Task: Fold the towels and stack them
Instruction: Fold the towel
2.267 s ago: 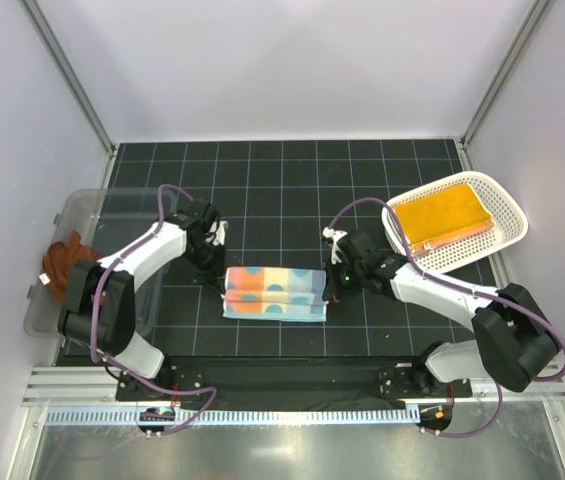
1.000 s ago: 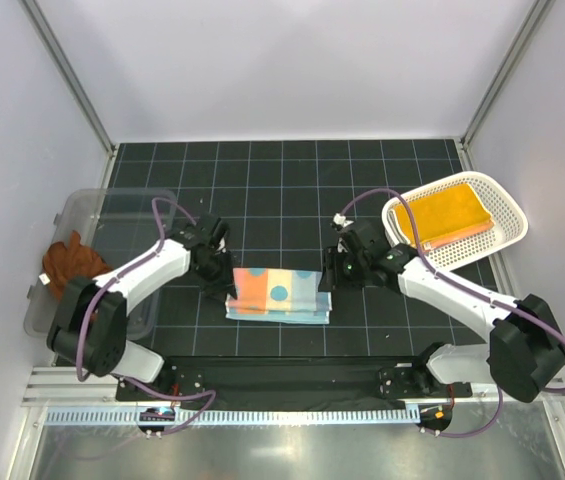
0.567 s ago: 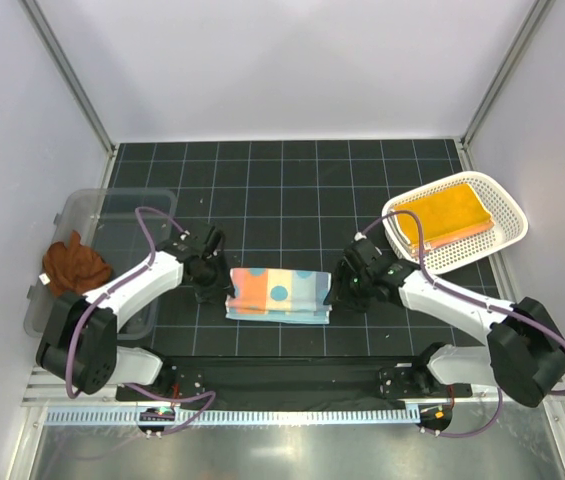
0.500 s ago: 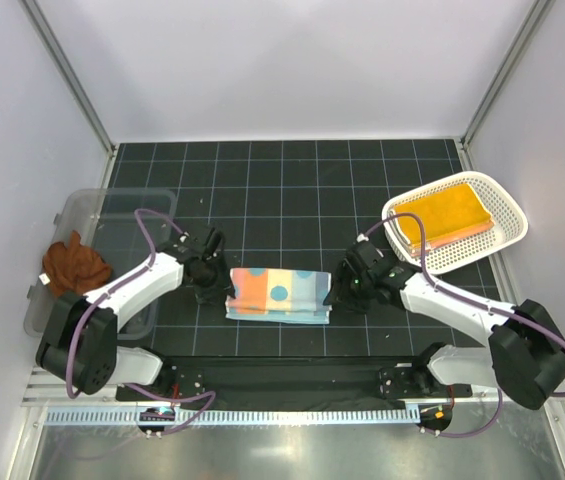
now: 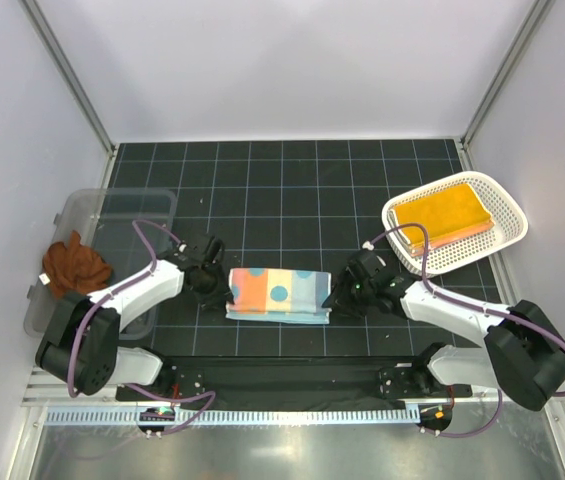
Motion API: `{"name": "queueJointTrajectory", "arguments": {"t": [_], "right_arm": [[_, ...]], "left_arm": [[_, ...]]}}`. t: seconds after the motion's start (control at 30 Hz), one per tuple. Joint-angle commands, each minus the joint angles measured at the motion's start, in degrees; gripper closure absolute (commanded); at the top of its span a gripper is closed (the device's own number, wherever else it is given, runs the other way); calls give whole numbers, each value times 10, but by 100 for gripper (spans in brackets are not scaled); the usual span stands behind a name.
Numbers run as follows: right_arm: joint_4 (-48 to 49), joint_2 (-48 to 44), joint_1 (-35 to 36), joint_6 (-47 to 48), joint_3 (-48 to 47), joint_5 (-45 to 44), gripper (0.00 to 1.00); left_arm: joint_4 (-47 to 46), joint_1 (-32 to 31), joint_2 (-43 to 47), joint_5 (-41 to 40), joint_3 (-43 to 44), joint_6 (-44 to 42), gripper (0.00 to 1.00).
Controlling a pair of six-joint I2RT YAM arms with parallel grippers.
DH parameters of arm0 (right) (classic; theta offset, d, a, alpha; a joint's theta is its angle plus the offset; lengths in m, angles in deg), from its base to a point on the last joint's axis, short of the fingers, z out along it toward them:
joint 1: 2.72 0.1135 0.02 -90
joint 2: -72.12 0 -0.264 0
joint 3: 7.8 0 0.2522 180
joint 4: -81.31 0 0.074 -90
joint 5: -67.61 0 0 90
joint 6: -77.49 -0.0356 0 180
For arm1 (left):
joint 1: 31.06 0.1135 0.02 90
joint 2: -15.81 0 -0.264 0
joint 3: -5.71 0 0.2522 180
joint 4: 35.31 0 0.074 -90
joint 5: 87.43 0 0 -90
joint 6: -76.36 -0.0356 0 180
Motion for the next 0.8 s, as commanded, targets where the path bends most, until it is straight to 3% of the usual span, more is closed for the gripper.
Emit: {"name": "queueJointTrajectory", "arguments": {"t": [0.0,0.27,0.33,0.53,0.63,0.77], "right_arm": [[33,-7,4,-16,6,-5,56],[40,-16,4,-19,6,-13,81],[42,-16,4,-20,6,-11,83],[47,-17,3,-18,2,-10,99],[43,-17,4,-14,-2,-10,99],[45,-21,5,-6,-5,-3,99]], "left_arm": [[-26,-2,18,-1,-1,9,62],[-23,-3,25,-2,6,11,66],[-23,-2,26,-1,5,12,67],[-17,-3,34,1,10,16,83],[-4,-3,34,-3,21,15,100],[12,-3,32,-12,32,16,100]]}}
